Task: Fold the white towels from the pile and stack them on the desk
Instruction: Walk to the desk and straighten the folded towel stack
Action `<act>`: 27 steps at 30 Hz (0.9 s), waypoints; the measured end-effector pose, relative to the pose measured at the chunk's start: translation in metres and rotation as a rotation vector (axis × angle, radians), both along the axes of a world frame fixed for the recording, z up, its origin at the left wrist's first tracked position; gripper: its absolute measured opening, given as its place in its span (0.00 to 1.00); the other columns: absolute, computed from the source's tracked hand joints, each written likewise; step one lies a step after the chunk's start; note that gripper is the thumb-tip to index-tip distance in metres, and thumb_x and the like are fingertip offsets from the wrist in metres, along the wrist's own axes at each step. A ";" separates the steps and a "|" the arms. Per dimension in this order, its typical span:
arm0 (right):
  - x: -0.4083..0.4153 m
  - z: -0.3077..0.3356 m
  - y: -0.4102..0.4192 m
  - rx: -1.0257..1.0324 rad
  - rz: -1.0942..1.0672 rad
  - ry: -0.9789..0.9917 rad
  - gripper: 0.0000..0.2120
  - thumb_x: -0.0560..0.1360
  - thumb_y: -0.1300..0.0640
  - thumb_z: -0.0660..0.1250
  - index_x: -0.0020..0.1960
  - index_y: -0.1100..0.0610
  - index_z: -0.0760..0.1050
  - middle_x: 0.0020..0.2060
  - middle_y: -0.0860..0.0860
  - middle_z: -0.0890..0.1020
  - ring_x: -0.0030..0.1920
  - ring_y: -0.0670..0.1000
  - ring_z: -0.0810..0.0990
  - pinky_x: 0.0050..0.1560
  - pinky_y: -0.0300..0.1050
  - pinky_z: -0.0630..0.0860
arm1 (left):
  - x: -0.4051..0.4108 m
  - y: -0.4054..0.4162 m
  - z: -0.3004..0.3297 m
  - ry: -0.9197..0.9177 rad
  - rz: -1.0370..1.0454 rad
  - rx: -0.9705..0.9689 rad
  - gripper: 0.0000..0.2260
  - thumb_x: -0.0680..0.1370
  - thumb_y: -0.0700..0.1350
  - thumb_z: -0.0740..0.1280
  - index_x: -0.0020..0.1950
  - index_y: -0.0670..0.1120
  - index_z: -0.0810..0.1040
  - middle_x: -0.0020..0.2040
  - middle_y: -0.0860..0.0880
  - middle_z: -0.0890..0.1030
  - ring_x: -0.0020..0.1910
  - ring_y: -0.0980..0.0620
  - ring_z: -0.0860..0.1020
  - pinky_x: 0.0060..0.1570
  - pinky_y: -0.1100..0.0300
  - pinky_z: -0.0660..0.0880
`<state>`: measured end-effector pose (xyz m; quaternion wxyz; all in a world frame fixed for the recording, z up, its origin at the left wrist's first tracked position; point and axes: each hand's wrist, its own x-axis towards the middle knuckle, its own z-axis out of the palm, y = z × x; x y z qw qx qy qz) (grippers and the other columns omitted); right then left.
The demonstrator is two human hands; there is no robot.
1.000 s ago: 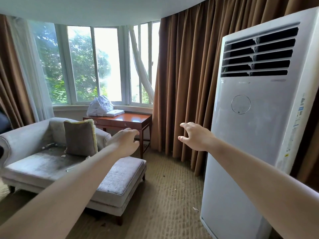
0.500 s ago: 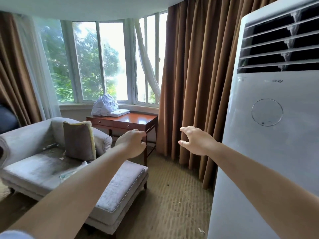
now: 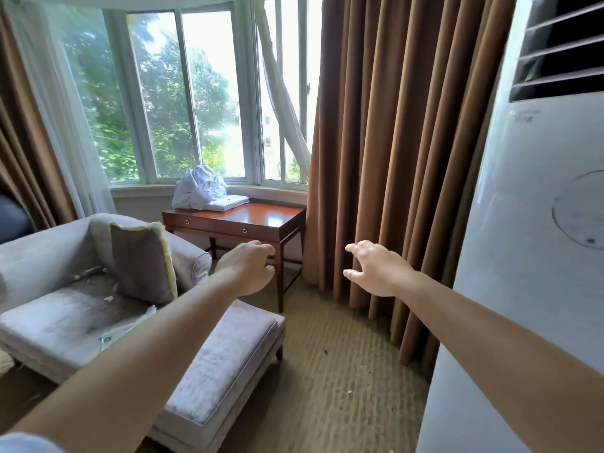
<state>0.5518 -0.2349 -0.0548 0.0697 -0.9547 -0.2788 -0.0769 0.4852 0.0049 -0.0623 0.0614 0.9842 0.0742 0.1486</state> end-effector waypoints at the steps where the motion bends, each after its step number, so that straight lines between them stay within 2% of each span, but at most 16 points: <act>1: 0.014 0.000 0.007 0.001 -0.001 -0.002 0.28 0.80 0.45 0.59 0.77 0.52 0.56 0.75 0.50 0.62 0.73 0.54 0.63 0.68 0.52 0.68 | 0.015 0.007 0.000 0.001 -0.002 0.005 0.19 0.79 0.48 0.60 0.70 0.52 0.71 0.68 0.51 0.72 0.66 0.48 0.70 0.61 0.52 0.72; 12: 0.186 0.023 0.101 0.044 -0.025 -0.035 0.28 0.79 0.46 0.61 0.76 0.51 0.59 0.74 0.49 0.64 0.72 0.53 0.65 0.66 0.51 0.70 | 0.180 0.092 0.019 0.024 -0.010 0.014 0.19 0.79 0.47 0.60 0.71 0.51 0.71 0.70 0.51 0.71 0.68 0.49 0.69 0.62 0.50 0.71; 27: 0.403 -0.012 0.160 0.031 -0.009 0.005 0.28 0.79 0.45 0.61 0.76 0.50 0.59 0.74 0.50 0.64 0.72 0.54 0.66 0.65 0.52 0.71 | 0.382 0.154 -0.011 0.082 0.041 0.045 0.19 0.79 0.48 0.60 0.71 0.52 0.70 0.69 0.52 0.71 0.67 0.49 0.70 0.60 0.50 0.73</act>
